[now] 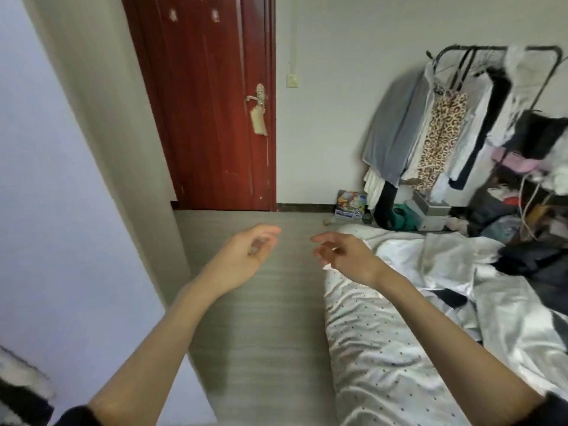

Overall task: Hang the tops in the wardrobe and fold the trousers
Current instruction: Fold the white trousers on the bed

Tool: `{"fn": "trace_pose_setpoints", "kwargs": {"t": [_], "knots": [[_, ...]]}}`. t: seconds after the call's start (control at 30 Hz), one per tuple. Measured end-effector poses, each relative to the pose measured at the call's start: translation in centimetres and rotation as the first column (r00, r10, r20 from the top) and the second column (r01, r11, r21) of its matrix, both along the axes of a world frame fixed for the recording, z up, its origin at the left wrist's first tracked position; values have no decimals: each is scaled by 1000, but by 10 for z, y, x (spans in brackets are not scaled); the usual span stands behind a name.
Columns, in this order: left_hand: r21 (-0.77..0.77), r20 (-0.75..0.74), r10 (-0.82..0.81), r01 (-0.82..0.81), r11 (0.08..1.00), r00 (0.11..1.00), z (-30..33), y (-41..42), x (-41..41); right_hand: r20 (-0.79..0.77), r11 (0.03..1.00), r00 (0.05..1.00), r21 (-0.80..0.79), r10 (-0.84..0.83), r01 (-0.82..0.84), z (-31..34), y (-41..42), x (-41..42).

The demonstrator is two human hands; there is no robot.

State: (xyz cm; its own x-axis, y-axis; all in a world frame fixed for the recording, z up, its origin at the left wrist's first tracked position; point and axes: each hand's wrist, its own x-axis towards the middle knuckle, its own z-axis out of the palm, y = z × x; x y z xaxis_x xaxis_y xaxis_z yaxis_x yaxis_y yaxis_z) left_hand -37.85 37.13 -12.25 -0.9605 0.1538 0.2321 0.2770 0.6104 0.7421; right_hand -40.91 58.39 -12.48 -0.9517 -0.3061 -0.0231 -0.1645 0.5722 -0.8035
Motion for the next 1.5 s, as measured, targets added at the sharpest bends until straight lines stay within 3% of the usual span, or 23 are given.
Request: {"fn": "trace_pose_setpoints", "kwargs": {"t": [0.17,0.53,0.73,0.87,1.0,1.2,1.3,1.5], "knots": [[35,119,-253,251,967,960,-45,128,-50,85,965,961,38,-261,259,-35,139,6],[65,288,-583,592,803,759,-120,324,-159,185,780,759,94,-624,618,-100,310,-20],[54,451,-643,701,711,618,-174,422,-247,263,609,557,193,-787,769,-146,385,-79],[-35,516,-652,774,632,556,-213,486,-292,266,484,414,305,-870,821,-175,433,-111],[-119,555,-610,779,615,566,-250,535,-321,268,461,384,351,-883,815,-200,466,-139],[-269,625,-409,676,686,664,-302,602,-355,263,479,404,372,-876,795,-235,490,-169],[-360,638,-344,661,658,689,-312,624,-355,276,485,404,381,-872,787,-248,495,-171],[-327,548,-402,630,704,734,-324,619,-355,326,493,387,373,-863,786,-256,497,-174]]}}
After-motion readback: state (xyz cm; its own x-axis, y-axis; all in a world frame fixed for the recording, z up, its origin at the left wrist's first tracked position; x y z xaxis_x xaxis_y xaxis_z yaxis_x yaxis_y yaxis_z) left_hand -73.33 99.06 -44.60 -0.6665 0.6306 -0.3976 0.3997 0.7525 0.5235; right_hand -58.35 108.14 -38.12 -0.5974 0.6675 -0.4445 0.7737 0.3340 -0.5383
